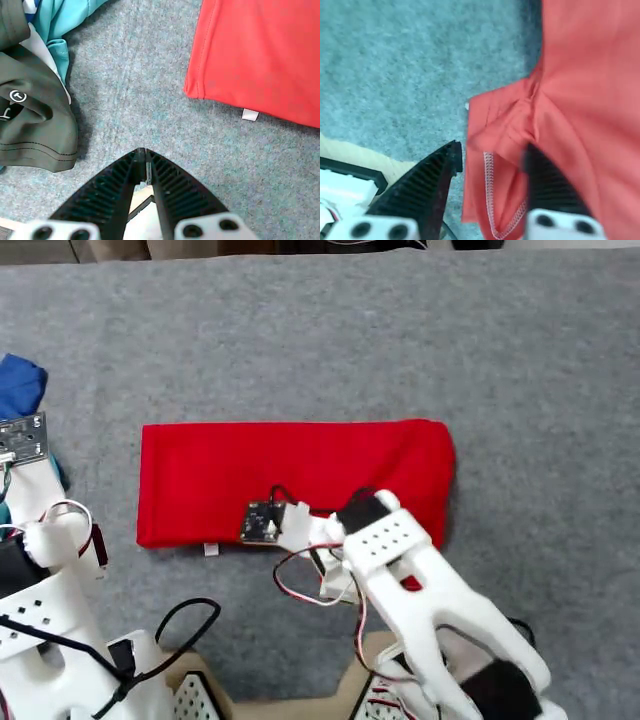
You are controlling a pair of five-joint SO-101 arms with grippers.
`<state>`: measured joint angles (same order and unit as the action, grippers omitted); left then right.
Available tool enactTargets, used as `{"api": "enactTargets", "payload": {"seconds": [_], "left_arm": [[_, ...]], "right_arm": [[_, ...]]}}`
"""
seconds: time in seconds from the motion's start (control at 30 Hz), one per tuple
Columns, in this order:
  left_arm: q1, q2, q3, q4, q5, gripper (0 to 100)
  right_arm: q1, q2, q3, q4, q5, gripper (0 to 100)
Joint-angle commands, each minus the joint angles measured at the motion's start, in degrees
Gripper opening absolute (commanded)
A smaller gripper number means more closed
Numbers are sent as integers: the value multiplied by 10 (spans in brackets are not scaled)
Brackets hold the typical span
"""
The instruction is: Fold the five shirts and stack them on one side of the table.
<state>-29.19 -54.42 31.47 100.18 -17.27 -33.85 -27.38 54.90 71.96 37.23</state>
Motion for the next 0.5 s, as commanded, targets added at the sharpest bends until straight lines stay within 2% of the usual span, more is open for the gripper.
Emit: {"api": "enactTargets", "payload": {"seconds": [0.0,0.1,0.2,0.33,0.47], "left_arm": [[-7,-7,1,6,0,19],[-7,-7,1,6,0,19],[-7,-7,1,6,0,19],[-7,-7,2,6,0,19],[-7,-7,2,6,0,19]], "right_arm": [[-28,-74,-2,40,1,302],[-18,-122,0,56,5,287],[55,-136,0,46,52,264],[172,-101,-20,4,112,217],[204,-20,-53,0,135,156]]}}
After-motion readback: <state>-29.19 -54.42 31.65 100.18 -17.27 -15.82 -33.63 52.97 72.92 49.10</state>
